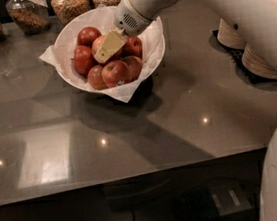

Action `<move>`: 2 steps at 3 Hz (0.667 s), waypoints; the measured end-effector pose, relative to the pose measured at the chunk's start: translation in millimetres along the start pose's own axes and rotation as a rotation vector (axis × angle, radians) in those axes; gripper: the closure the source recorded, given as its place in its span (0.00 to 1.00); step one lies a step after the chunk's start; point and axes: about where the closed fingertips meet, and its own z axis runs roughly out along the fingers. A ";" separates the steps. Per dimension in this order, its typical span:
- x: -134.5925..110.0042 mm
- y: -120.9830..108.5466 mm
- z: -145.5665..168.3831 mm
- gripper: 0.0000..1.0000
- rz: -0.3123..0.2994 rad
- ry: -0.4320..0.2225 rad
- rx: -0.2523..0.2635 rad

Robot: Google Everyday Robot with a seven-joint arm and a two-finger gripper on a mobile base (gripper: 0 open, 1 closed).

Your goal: Pick apple from white bowl

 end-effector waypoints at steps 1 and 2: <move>-19.5 0.3 -11.4 1.00 -0.055 -0.020 0.002; -35.2 2.1 -27.5 1.00 -0.103 -0.039 0.010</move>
Offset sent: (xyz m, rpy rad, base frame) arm -0.0074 -0.0020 0.0891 0.0089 -0.1752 0.1051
